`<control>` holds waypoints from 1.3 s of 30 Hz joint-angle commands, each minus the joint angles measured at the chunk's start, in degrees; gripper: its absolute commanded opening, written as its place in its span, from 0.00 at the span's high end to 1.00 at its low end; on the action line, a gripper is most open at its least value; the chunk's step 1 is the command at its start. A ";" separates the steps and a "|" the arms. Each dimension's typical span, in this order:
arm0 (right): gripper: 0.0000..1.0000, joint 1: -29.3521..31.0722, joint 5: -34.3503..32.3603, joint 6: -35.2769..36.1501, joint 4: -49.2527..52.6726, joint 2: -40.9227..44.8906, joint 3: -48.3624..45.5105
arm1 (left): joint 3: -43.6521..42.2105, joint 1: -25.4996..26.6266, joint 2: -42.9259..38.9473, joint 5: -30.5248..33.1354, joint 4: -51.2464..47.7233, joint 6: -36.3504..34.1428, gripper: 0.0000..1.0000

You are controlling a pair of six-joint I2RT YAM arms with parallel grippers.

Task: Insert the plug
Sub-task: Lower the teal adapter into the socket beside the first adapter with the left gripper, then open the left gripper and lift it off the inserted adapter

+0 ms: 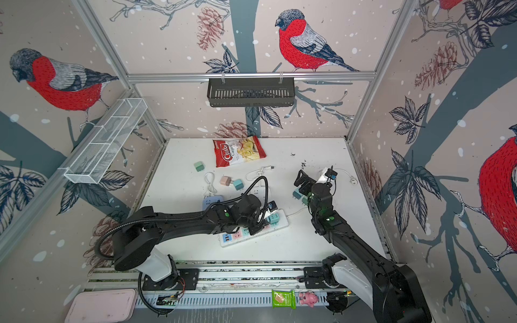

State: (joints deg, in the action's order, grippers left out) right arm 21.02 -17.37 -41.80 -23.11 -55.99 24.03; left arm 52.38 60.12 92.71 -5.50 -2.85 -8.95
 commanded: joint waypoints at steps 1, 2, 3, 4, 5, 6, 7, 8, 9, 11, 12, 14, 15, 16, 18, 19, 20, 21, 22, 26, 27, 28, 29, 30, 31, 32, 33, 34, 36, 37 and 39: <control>0.00 -0.07 0.31 0.32 -1.49 0.27 -0.04 | 0.53 0.00 0.37 0.40 -1.10 -0.37 1.00; 0.00 -0.08 0.23 0.30 -1.45 0.31 -0.10 | 0.36 0.00 0.45 0.48 -0.98 -0.37 1.00; 0.00 -0.16 0.29 0.23 -1.49 0.27 -0.13 | 0.32 0.00 0.53 0.56 -0.93 -0.37 1.00; 0.00 -0.19 0.29 0.02 -1.41 0.23 -0.17 | 0.31 -0.06 0.70 0.78 -1.01 -0.28 1.00; 0.00 -0.31 0.38 -0.19 -1.25 0.18 -0.04 | 0.45 -0.09 0.97 1.00 -1.24 -0.12 1.00; 0.00 -0.39 0.56 -0.21 -1.15 0.23 -0.04 | 0.61 -0.18 1.21 0.89 -1.49 -0.10 1.00; 0.00 -0.45 0.80 -0.14 -1.14 0.28 0.03 | 0.60 -0.27 1.42 0.55 -1.54 -0.10 1.00; 0.00 -0.45 0.92 -0.06 -1.07 0.33 0.05 | 0.62 -0.36 1.59 0.25 -1.62 -0.02 1.00; 0.00 -0.45 0.85 0.03 -1.09 0.37 0.05 | 0.57 -0.40 1.76 0.01 -1.61 -0.01 1.00; 0.00 -0.51 0.67 -0.11 -1.03 0.15 0.05 | 0.66 -0.53 2.33 -0.67 -1.63 -0.02 1.00; 0.00 -0.56 0.66 -0.29 -0.84 0.06 0.14 | 0.85 -0.61 2.70 -0.95 -1.90 -0.01 1.00; 0.00 -0.84 0.67 -0.73 -0.38 -0.29 0.31 | 1.24 -0.80 3.45 -1.45 -2.55 -0.09 1.00; 0.00 -0.82 0.74 -0.92 -0.18 -0.44 0.48 | 1.53 -0.86 3.78 -1.64 -3.06 -0.08 1.00; 0.00 -0.91 0.75 -1.04 -0.05 -0.70 0.57 | 1.65 -0.84 3.97 -1.97 -3.37 -0.10 1.00; 0.00 -1.11 0.66 -1.47 0.31 -1.16 0.73 | 1.67 -0.81 3.97 -2.06 -3.43 -0.12 1.00; 0.00 -1.23 0.79 -1.74 0.48 -1.40 0.84 | 1.65 -0.80 3.90 -2.00 -3.30 -0.15 1.00; 0.00 -1.25 1.04 -1.79 0.59 -1.55 0.93 | 1.67 -0.80 3.94 -1.66 -3.38 -0.03 1.00; 0.00 -1.30 1.19 -1.79 0.76 -1.68 1.08 | 1.63 -0.79 3.86 -1.01 -3.39 0.19 0.96; 0.00 -1.30 1.11 -1.87 0.87 -1.82 1.10 | 1.44 -0.78 3.66 -0.61 -3.32 0.33 0.88; 0.00 -1.46 -0.37 -2.14 1.31 -1.52 0.80 | 0.51 -0.79 2.42 -0.06 -2.00 0.77 0.28; 0.00 -1.59 -0.40 -2.30 1.31 -1.33 0.69 | 0.44 -0.77 2.19 0.27 -1.90 0.79 0.24; 0.00 -1.72 -0.39 -2.25 1.27 -1.09 0.60 | 0.28 -0.79 1.79 0.83 -1.89 1.02 0.07; 0.00 -1.71 -0.56 -2.17 1.14 -0.91 0.43 | 0.24 -0.80 1.40 1.16 -1.98 1.13 0.02; 0.00 -1.84 -0.73 -2.00 0.94 -0.62 0.25 | -0.03 -0.79 0.89 1.38 -1.86 1.20 0.02; 0.00 -1.81 -0.89 -1.84 0.71 -0.41 0.03 | -0.48 -0.79 0.13 1.60 -1.30 1.30 0.02; 0.00 -1.86 -1.21 -1.71 0.42 -0.13 -0.27 | -0.90 -0.79 -0.83 1.71 -0.67 1.39 0.02; 0.00 -1.88 -1.27 -1.27 0.06 0.12 -0.74 | -1.43 -0.79 -1.70 1.80 -0.14 1.41 0.02; 0.00 -1.89 -1.34 -0.67 -0.88 0.57 -1.34 | -1.95 -0.79 -2.84 2.04 0.48 1.43 0.02; 0.00 -1.95 -1.89 0.36 -3.24 1.84 -3.36 | -3.46 -0.80 -5.62 3.28 2.07 1.74 0.02; 0.00 -2.04 -2.84 0.58 -4.97 2.57 -4.67 | -4.60 -0.79 -7.41 4.07 3.13 1.96 0.02; 0.00 -2.74 -4.89 -0.57 -6.08 4.19 -6.88 | -7.20 -0.79 -11.15 5.86 6.30 2.59 0.02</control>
State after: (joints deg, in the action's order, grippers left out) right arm 18.87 -18.79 -42.85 -25.12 -53.04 18.83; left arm 47.13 59.35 84.84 -2.50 -2.04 -7.27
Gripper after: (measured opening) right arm 0.997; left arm 0.981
